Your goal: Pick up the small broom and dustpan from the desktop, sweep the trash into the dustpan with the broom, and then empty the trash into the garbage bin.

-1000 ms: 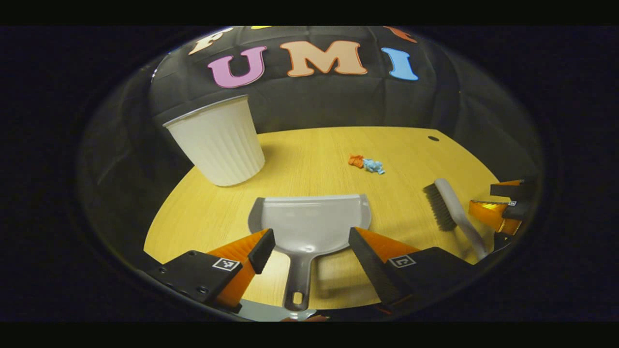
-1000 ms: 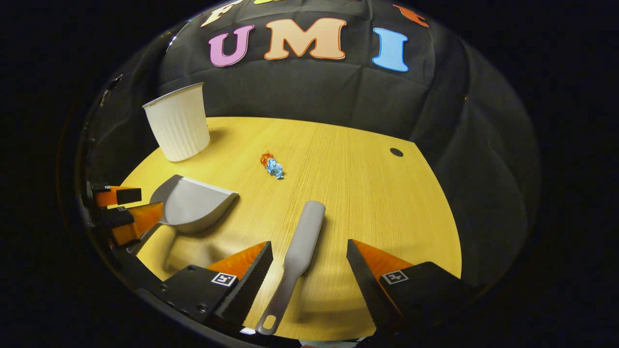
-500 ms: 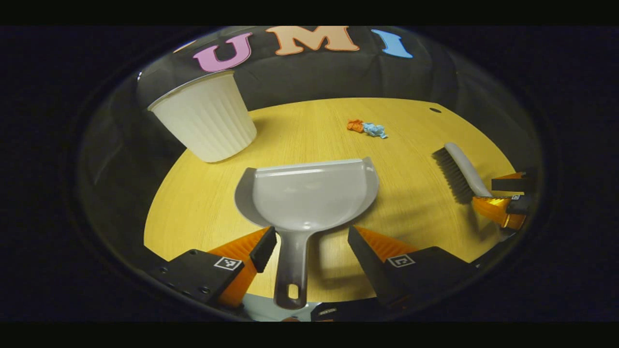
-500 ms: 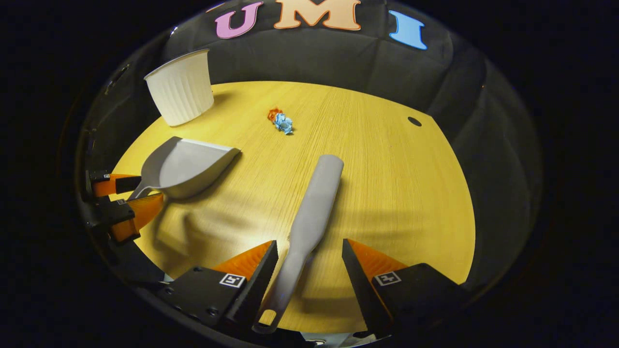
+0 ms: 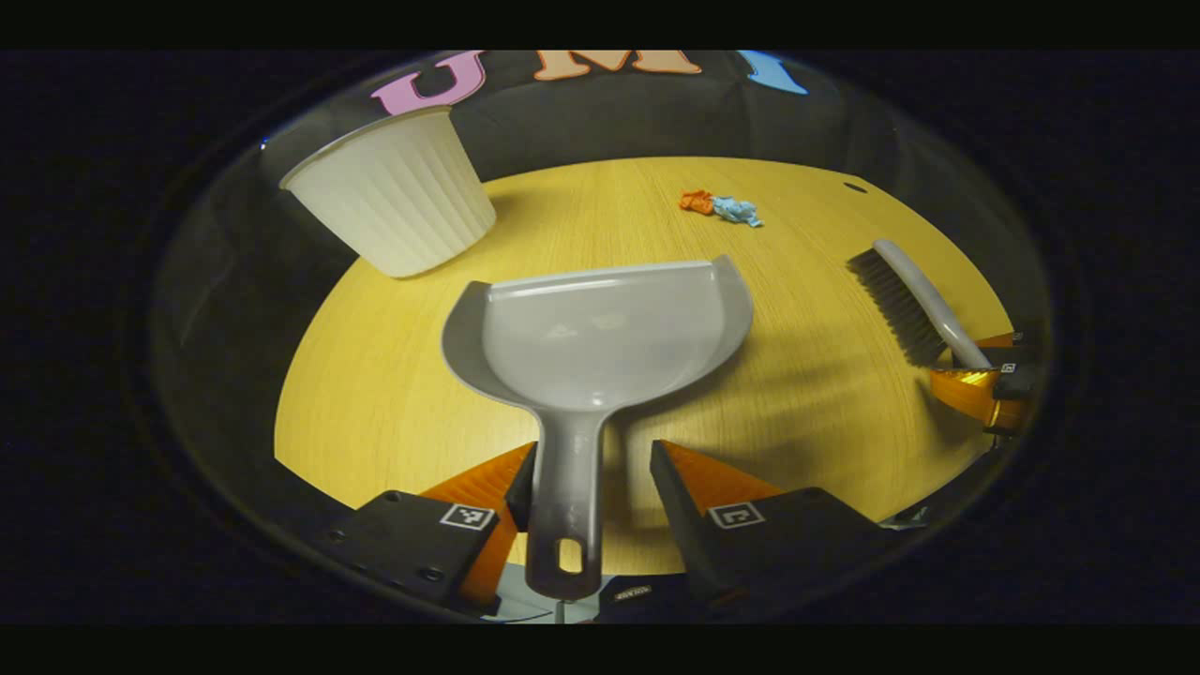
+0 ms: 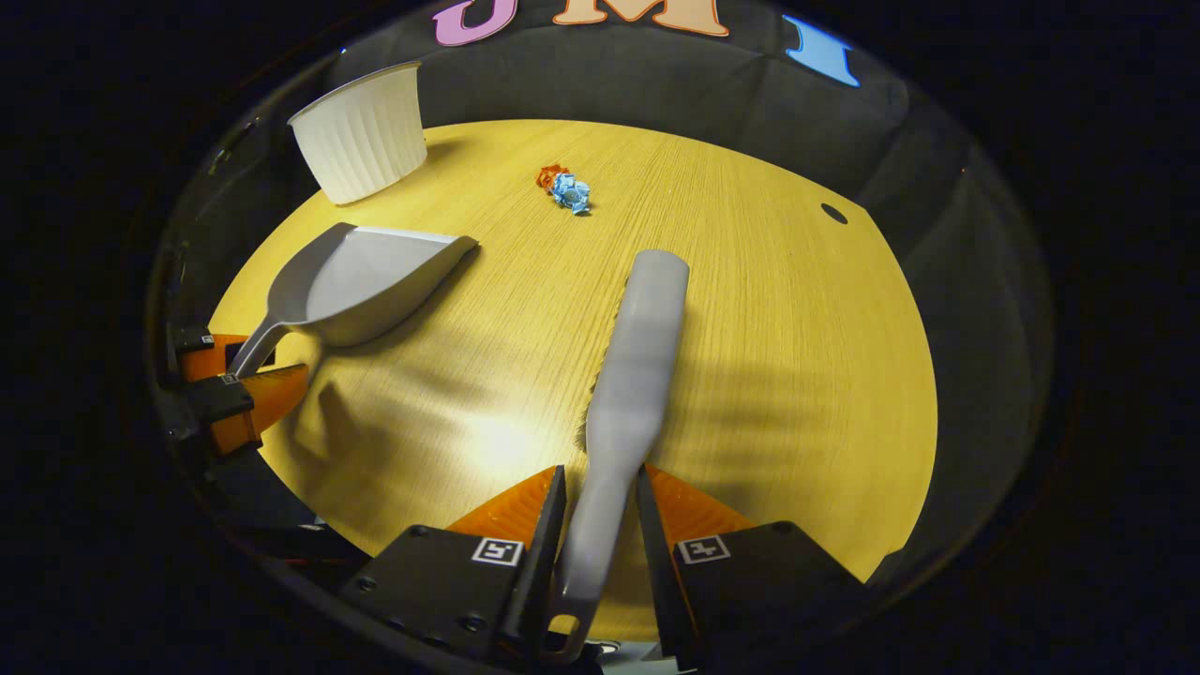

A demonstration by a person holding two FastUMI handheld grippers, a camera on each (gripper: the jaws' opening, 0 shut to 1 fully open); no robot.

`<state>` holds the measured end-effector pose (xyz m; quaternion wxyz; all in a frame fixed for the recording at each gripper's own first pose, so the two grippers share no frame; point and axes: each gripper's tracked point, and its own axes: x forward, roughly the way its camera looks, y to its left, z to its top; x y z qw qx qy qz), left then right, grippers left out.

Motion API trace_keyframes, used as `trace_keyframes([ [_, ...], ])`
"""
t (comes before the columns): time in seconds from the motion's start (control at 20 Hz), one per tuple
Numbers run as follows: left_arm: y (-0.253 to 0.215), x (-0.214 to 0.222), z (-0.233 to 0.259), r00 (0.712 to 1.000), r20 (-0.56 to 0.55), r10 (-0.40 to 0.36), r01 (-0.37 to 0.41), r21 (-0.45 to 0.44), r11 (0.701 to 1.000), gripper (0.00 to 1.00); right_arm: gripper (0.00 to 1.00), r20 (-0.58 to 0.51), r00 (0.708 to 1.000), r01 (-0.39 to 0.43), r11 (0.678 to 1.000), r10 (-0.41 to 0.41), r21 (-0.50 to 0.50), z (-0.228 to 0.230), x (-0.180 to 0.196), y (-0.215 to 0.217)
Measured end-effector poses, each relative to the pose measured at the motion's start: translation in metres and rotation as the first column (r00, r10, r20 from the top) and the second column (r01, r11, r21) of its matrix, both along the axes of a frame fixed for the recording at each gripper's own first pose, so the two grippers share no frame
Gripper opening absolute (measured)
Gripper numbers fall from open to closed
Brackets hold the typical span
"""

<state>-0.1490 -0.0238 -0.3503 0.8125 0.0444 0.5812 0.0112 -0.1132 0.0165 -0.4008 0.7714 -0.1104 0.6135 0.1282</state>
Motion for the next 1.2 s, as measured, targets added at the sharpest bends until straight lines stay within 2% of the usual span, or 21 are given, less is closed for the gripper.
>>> trace_keyframes([
  [0.05, -0.001, 0.0, -0.005, 1.0, -0.015, 0.003, -0.003, -0.01, 1.0, 0.56, 0.39, -0.018, 1.0, -0.007, 1.0, 0.007, -0.002, -0.003, -0.003, -0.002],
  [0.1, -0.005, 0.0, -0.007, 1.0, -0.027, 0.002, -0.003, -0.029, 1.0, 0.48, 0.4, -0.03, 0.999, -0.016, 1.0, 0.016, -0.006, -0.003, -0.003, -0.002],
  [0.15, -0.003, 0.0, -0.007, 0.999, -0.034, -0.002, 0.001, -0.026, 1.0, 0.36, 0.29, -0.05, 0.998, -0.023, 1.0, 0.023, 0.008, -0.005, -0.004, 0.0],
  [0.25, 0.001, -0.002, -0.006, 0.999, -0.036, -0.016, 0.016, -0.023, 1.0, 0.31, 0.22, -0.068, 0.997, -0.035, 0.999, 0.036, 0.022, -0.005, -0.006, 0.0],
  [0.45, -0.002, 0.008, 0.003, 1.0, 0.019, -0.024, 0.025, -0.064, 0.998, 0.27, 0.16, -0.038, 0.999, -0.007, 0.999, 0.009, 0.053, 0.007, 0.0, -0.005],
  [0.5, -0.002, 0.01, 0.007, 0.999, 0.021, -0.027, 0.029, -0.067, 0.997, 0.28, 0.16, -0.024, 1.0, 0.004, 0.998, -0.002, 0.06, 0.013, 0.004, -0.008],
  [0.6, -0.003, 0.021, 0.021, 0.996, 0.06, -0.072, 0.076, -0.066, 0.995, 0.25, 0.15, -0.002, 1.0, 0.017, 0.998, -0.017, 0.066, 0.027, 0.013, -0.013],
  [0.7, -0.007, 0.039, 0.034, 0.988, 0.097, -0.121, 0.126, -0.054, 0.991, 0.27, 0.15, 0.029, 0.999, 0.037, 0.997, -0.039, 0.07, 0.032, 0.03, -0.018],
  [0.8, -0.013, 0.049, 0.046, 0.983, 0.123, -0.136, 0.146, -0.071, 0.987, 0.25, 0.15, 0.058, 0.996, 0.059, 0.995, -0.063, 0.078, 0.035, 0.047, -0.02],
  [1.0, -0.018, 0.068, 0.064, 0.978, 0.183, -0.102, 0.12, -0.088, 0.989, 0.27, 0.15, 0.151, 0.98, 0.117, 0.988, -0.132, 0.104, 0.063, 0.08, -0.023],
  [1.15, -0.019, 0.078, 0.085, 0.965, 0.258, -0.048, 0.074, -0.092, 0.993, 0.25, 0.15, 0.233, 0.956, 0.149, 0.981, -0.176, 0.128, 0.106, 0.096, -0.028],
  [1.2, -0.021, 0.084, 0.096, 0.955, 0.296, -0.023, 0.058, -0.109, 0.992, 0.24, 0.15, 0.282, 0.939, 0.159, 0.976, -0.197, 0.149, 0.121, 0.105, -0.026],
])
